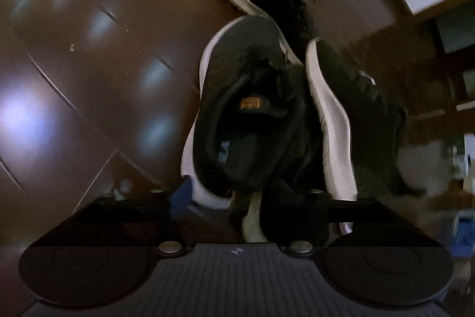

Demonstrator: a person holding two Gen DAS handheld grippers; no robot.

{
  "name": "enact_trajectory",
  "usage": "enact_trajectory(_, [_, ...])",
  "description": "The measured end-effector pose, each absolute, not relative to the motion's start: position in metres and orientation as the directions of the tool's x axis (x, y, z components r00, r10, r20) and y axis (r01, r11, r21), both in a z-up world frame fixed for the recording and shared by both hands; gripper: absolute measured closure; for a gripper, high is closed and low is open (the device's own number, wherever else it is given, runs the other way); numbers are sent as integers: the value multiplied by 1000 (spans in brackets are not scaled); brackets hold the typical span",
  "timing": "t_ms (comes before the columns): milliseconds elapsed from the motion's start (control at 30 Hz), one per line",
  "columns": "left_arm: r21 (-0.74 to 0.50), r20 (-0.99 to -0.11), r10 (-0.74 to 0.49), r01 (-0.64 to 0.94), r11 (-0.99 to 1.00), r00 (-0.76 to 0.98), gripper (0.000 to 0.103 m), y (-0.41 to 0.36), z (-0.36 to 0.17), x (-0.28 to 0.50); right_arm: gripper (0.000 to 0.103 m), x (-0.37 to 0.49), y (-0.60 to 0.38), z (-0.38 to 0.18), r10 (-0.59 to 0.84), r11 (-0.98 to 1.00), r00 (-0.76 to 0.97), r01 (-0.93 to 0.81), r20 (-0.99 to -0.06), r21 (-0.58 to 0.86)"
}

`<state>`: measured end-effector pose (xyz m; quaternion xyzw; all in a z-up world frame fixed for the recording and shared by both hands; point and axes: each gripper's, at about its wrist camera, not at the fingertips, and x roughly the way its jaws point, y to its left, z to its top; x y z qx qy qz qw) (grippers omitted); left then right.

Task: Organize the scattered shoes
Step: 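Grasp a black sneaker with the left tool while the right tool grasps another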

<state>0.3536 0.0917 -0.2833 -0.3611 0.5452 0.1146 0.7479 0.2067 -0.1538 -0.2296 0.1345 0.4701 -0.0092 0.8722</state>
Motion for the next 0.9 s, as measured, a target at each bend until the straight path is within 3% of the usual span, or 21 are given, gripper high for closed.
enact_trajectory(133, [-356,-924,-188,-566,743,333,30,84,-302,368,0,214,-156,-240,120,961,548,144,-828,234])
enact_trajectory(200, [-345,-930,-181,-590,730,319,20,88,-314,367,0,218,-158,-244,119,961,546,146,-830,234])
enact_trajectory(267, [-357,-929,-193,-624,695,316,20,98,-325,366,0,220,-159,-246,118,961,544,148,-831,234])
enact_trajectory(300, [-346,-934,-188,-637,688,305,27,100,-328,366,0,220,-159,-246,119,961,544,148,-831,234])
enact_trajectory(333, [-336,-938,-183,-650,682,293,44,103,-332,365,0,220,-160,-247,119,961,543,148,-831,234])
enact_trajectory(433, [-358,-934,-223,-706,611,280,46,117,-343,362,0,220,-160,-248,120,961,542,147,-832,235])
enact_trajectory(533, [-350,-935,-211,-659,666,284,61,108,-340,366,0,220,-161,-248,122,961,540,146,-833,235])
enact_trajectory(900, [-257,-966,-177,-642,722,187,71,89,-335,345,0,207,-170,-240,115,959,541,159,-833,236])
